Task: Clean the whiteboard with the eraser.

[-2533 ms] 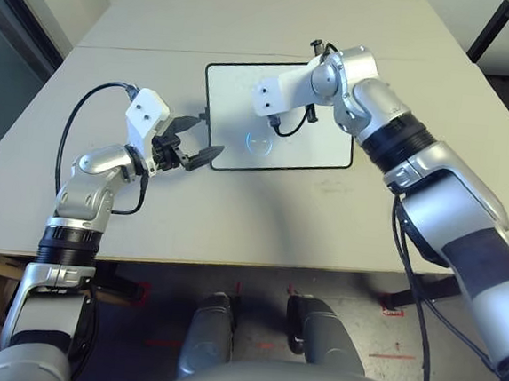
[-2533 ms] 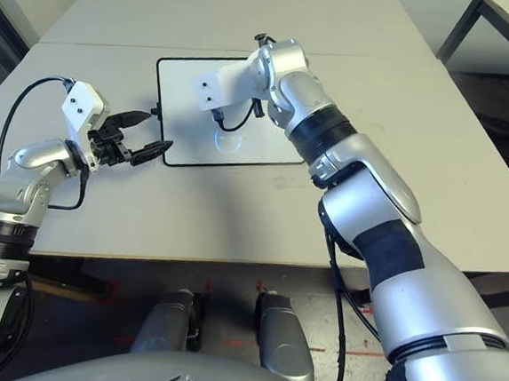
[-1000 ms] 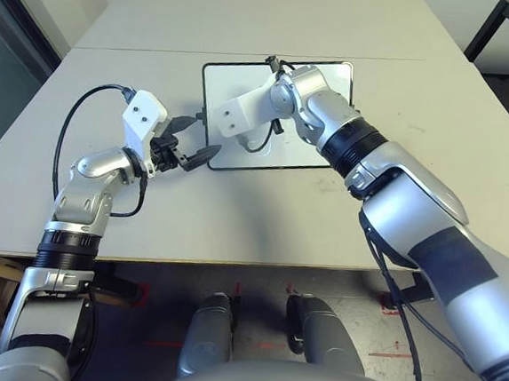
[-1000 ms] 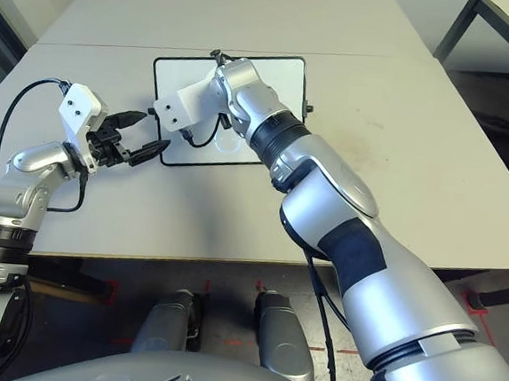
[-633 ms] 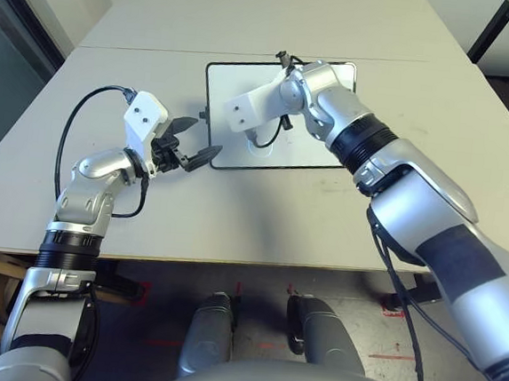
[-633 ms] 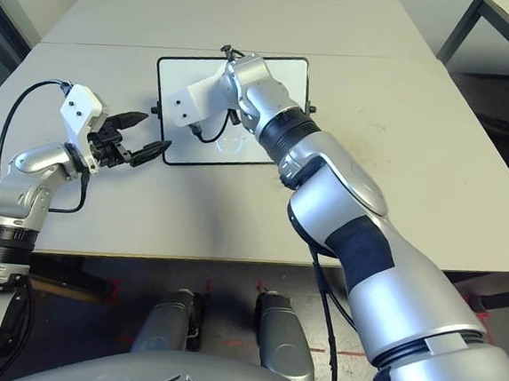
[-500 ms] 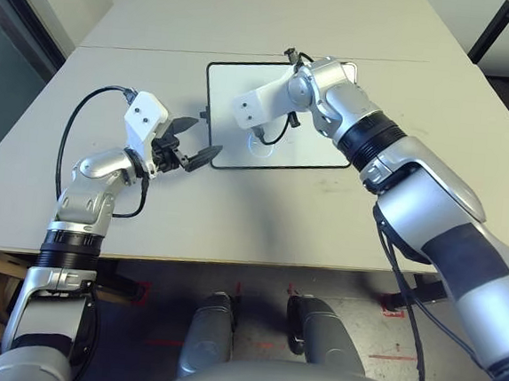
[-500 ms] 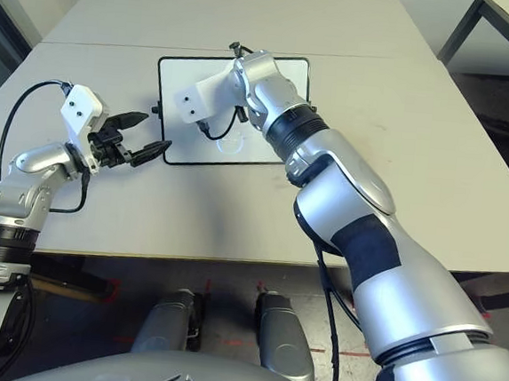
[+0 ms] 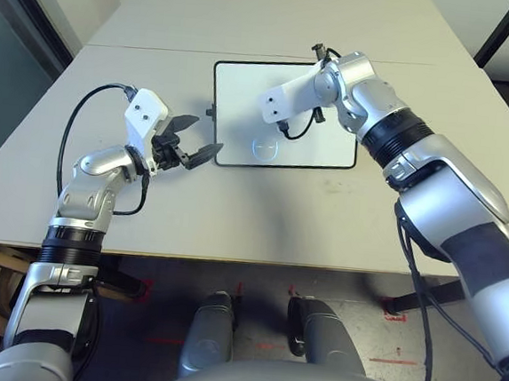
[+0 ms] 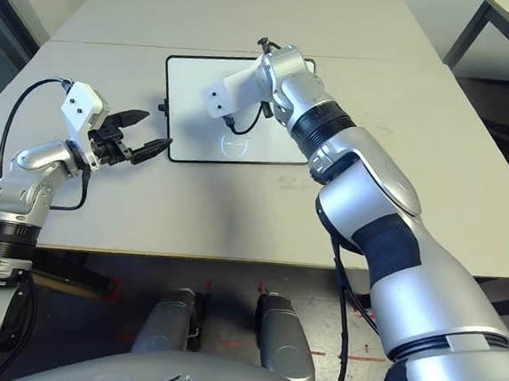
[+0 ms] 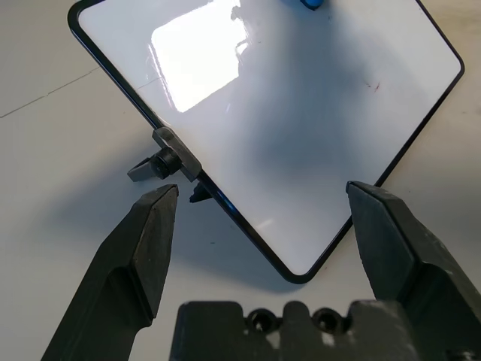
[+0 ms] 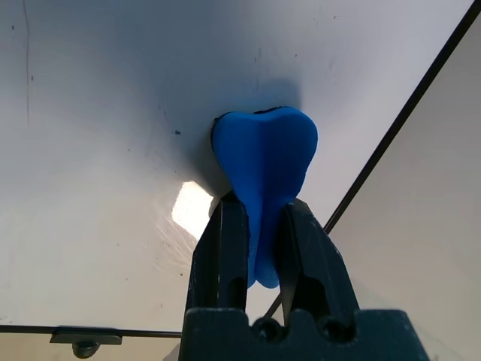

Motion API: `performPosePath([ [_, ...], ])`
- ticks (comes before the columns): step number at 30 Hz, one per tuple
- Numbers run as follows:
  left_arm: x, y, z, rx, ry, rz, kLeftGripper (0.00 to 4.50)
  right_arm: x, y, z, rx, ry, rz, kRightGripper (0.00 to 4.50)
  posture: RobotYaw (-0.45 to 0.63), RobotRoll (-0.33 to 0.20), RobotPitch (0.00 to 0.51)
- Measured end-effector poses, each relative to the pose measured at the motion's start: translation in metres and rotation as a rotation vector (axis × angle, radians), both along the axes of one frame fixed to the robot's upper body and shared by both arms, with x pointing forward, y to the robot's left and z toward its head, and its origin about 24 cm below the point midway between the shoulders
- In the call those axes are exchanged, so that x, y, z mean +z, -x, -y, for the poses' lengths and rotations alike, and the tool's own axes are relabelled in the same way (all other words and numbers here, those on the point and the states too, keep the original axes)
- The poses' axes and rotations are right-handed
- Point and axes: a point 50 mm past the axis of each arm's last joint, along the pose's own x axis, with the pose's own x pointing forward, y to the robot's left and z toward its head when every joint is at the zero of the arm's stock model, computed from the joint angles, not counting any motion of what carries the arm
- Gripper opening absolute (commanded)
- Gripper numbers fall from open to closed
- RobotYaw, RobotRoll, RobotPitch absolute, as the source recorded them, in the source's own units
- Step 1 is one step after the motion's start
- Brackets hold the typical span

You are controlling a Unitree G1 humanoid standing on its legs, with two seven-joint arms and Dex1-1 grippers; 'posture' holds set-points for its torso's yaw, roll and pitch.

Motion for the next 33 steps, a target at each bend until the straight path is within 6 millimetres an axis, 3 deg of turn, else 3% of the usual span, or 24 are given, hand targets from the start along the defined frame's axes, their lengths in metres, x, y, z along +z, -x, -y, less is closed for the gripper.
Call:
performPosePath([
  [7, 0.003, -0.002, 0.002, -0.005, -0.001, 0.01, 4.5, 0.0, 0.003, 0.014, -0.028, -0.056, -0.056, 0.38, -0.06, 0.0, 0.097],
  [11, 0.004, -0.003, 0.005, -0.014, 0.003, 0.013, 4.5, -0.001, 0.016, 0.032, -0.047, -0.128, -0.17, 0.38, -0.08, 0.0, 0.099],
  [18, 0.003, -0.006, 0.011, -0.028, 0.016, 0.015, 4.5, 0.016, 0.041, 0.07, -0.15, -0.256, -0.277, 0.38, -0.13, 0.0, 0.103],
  [26, 0.003, -0.012, 0.019, -0.063, 0.019, 0.014, 4.5, 0.003, 0.06, 0.133, -0.601, -0.584, -0.576, 0.38, -0.16, 0.0, 0.106],
  [33, 0.005, -0.016, 0.025, -0.093, 0.019, 0.022, 4.5, -0.014, 0.048, 0.175, -1.001, -0.87, -0.642, 0.38, -0.17, 0.0, 0.101],
])
